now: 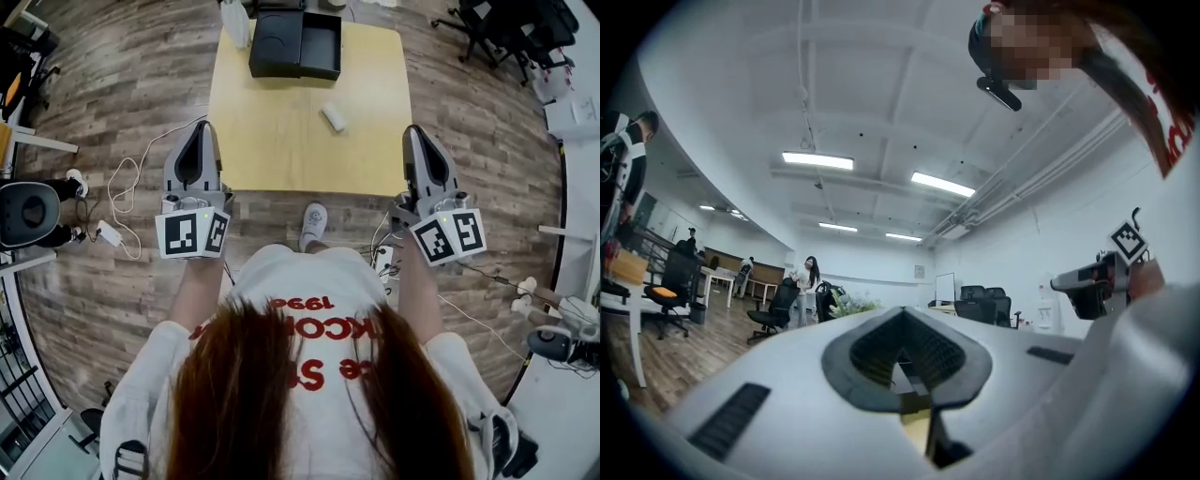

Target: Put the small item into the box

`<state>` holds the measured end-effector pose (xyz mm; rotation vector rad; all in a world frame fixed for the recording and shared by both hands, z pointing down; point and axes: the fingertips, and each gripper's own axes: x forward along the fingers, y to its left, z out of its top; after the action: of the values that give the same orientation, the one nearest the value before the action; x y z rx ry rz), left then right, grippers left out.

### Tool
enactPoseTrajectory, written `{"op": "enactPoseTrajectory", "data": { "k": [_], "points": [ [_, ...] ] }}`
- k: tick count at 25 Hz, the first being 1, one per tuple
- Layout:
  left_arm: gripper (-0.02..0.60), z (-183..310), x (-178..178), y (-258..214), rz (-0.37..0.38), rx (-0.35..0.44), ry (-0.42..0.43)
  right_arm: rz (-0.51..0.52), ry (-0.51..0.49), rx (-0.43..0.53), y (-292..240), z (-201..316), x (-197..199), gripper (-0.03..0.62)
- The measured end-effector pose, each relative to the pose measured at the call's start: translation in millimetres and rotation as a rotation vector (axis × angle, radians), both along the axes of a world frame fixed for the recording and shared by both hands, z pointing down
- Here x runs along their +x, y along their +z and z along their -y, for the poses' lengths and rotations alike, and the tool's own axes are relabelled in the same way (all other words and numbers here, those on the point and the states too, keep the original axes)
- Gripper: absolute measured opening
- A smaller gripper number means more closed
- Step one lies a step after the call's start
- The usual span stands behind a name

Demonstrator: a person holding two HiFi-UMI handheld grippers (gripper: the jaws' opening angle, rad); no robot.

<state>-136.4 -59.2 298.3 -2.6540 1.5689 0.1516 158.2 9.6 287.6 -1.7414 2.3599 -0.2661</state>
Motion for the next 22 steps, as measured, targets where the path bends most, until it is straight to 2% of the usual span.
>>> {"op": "enactPoseTrajectory", "data": {
  "k": [7, 13, 17, 22],
  "points": [
    [0.007, 28.7, 30.5, -2.1, 0.005, 0.004, -0.079, 0.005, -0.079, 0.010, -3.3, 51.0, 36.1, 0.006],
    [0.007, 41.3, 37.2, 6.9, 0.035, -0.016, -0.089, 0.018, -0.106, 0.006, 3.7, 77.3, 36.2, 0.006],
    [0.006, 62.9, 38.1, 9.7, 0.043, -0.022, -0.064, 0.020, -0.099, -0.007, 10.4, 95.7, 28.7, 0.006],
    [0.008, 95.9, 43.3, 8.8, 0.038, -0.013, 0.013, -0.007, -0.055, -0.004, 9.7, 114.6, 19.3, 0.006]
  ]
}}
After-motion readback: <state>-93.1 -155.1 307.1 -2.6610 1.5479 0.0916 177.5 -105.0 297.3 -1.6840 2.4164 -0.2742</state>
